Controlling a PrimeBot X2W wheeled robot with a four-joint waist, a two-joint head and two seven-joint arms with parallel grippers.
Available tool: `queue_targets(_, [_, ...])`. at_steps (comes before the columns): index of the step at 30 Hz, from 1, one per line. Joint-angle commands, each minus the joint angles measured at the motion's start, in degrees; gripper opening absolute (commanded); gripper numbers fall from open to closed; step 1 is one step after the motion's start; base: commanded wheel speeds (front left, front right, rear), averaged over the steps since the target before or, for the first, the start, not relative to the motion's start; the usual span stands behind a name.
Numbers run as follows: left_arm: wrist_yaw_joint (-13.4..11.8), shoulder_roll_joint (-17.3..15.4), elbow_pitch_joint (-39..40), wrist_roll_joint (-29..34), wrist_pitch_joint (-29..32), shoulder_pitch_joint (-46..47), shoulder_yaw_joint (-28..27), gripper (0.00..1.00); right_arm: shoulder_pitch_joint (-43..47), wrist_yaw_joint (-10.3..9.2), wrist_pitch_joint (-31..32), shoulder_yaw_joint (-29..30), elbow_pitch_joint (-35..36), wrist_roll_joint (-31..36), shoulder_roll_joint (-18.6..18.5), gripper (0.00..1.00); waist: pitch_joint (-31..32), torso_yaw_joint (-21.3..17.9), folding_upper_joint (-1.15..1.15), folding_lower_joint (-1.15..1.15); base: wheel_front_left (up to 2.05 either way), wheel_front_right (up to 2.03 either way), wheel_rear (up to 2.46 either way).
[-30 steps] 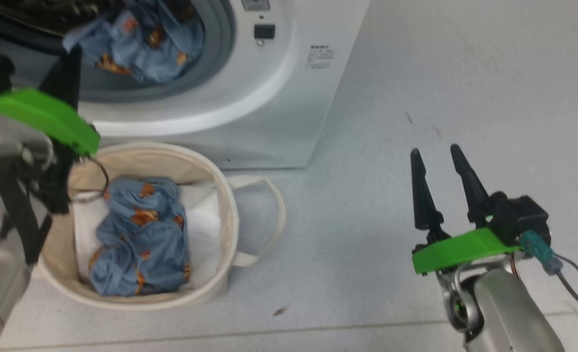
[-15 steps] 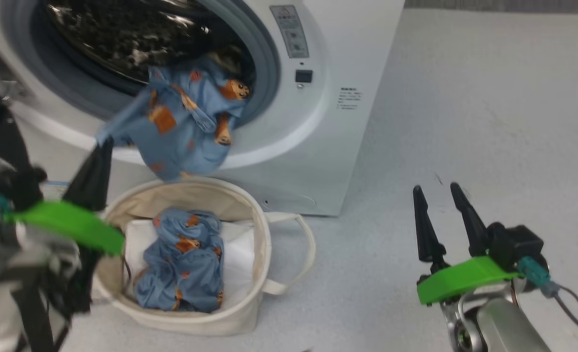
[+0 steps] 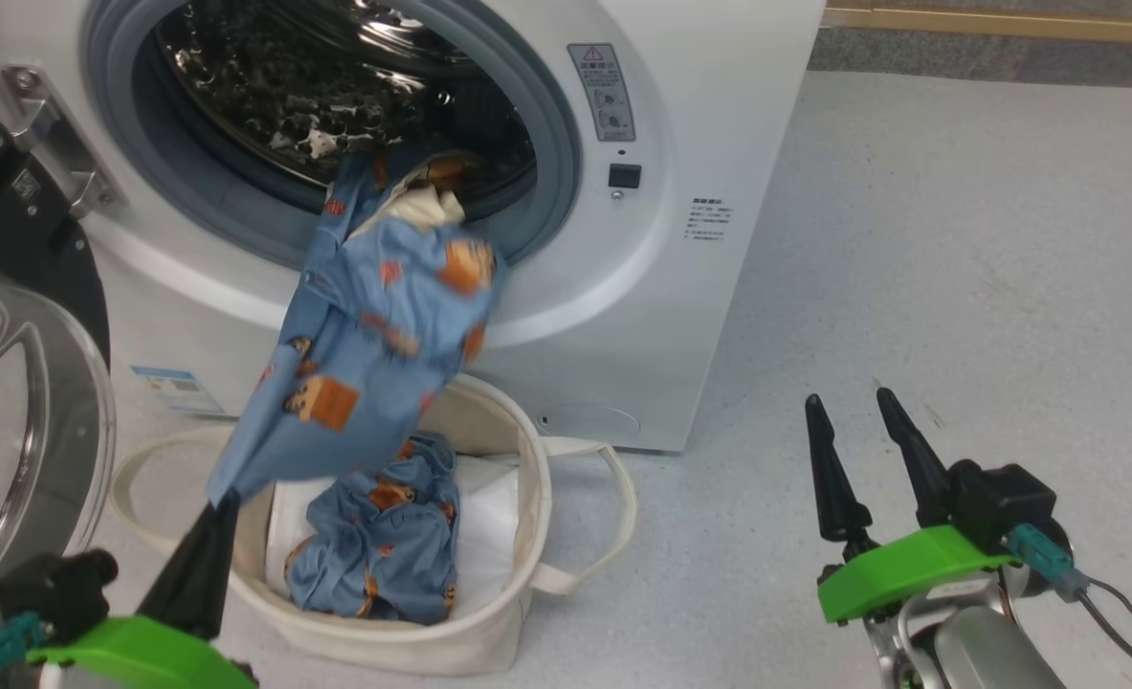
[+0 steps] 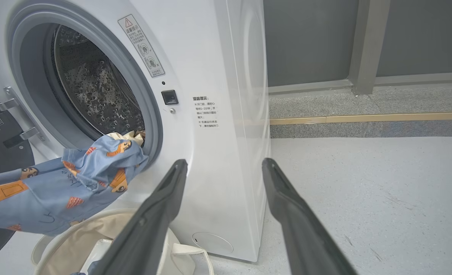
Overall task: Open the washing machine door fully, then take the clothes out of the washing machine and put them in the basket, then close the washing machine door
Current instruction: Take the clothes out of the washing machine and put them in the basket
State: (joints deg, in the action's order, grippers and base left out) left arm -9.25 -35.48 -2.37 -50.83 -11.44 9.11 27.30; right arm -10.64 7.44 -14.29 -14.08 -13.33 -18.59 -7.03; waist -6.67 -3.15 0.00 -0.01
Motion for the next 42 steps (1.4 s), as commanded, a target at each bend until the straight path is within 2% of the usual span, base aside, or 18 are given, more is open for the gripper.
queue_targets(1, [-1.26,-2.88,2.38,-0.35,0.59,0.62,-2.66,0.0,-0.81,0.05,-0.71,-1.31,1.63,-0.24,-0.57,1.0,-0.18,-0.31,0.0,0.01,0.0,0.0,0.0])
queue_targets(6, [-1.03,-1.54,0.24,-1.14,1.83,-0.62,-0.93,0.0,-1.03,0.05,-0.71,-1.19,1.78,-0.2,-0.82,1.0,-1.08,-0.91,0.0,0.01,0.0,0.0,0.0])
queue_targets(12, [1.61,2.26,-9.18,-0.52,2.64,4.12,2.0,0.0,-1.87,0.05,-0.71,-0.95,2.31,0.05,-0.91,1.0,-3.13,-1.29,0.0,0.01,0.0,0.0,0.0])
queue_targets(22, [11.76,12.06,-39.56,-1.4,2.2,18.51,5.19,0.0,-4.02,0.05,-0.71,0.07,4.08,1.5,-0.82,1.0,-9.51,-2.87,0.0,0.01,0.0,0.0,0.0])
queue_targets(25, [14.08,14.73,-48.64,-2.28,2.3,22.87,5.33,0.0,-4.66,0.05,-0.71,0.52,4.82,2.08,-0.63,1.0,-11.95,-3.35,0.0,0.01,0.0,0.0,0.0])
queue_targets(26, [15.19,16.67,-53.69,-3.5,2.69,25.49,5.03,0.0,-5.01,0.05,-0.71,0.98,5.29,2.47,-0.54,1.0,-13.4,-3.5,0.0,0.01,0.0,0.0,0.0])
queue_targets(33, [16.61,19.65,-65.32,-6.06,5.0,31.98,5.12,0.0,-6.47,0.05,-0.71,1.81,6.92,3.85,0.02,1.0,-18.0,-4.72,0.0,0.01,0.0,0.0,0.0])
queue_targets(42, [16.72,19.23,-69.31,-8.05,6.63,36.17,5.59,0.0,-7.46,0.05,-0.71,3.11,8.8,5.11,0.7,1.0,-22.96,-5.73,0.0,0.01,0.0,0.0,0.0])
